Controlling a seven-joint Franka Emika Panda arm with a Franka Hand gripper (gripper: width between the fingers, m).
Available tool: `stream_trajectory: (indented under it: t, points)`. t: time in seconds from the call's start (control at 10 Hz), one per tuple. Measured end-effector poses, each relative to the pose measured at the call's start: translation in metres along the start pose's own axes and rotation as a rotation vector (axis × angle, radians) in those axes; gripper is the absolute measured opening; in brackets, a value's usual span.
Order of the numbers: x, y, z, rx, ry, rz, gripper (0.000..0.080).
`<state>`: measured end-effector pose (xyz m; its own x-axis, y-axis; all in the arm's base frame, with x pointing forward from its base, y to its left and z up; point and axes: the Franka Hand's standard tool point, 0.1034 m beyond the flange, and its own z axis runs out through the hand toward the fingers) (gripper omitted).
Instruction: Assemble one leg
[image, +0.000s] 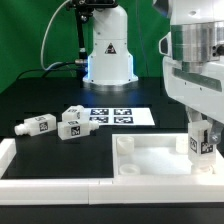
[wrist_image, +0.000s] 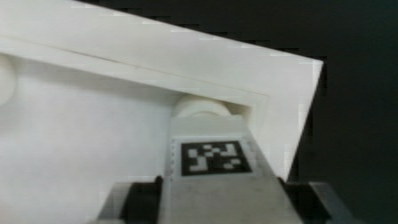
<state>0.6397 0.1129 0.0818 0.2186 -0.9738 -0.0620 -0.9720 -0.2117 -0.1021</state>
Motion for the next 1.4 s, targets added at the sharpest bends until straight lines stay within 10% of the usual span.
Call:
stream_trajectory:
  t: [0.3,0.5,1.4]
  points:
    - [0.0005,-0.0002,0.0001,-0.003,0.005,-0.244,0.0364]
    - [-0.0012,-0.0002,0.0003,-0.005,0.007,-0.573,0.0627]
    - [0.0069,0.0009,0.0029,-0.023,0.017,-1.248,0.0644]
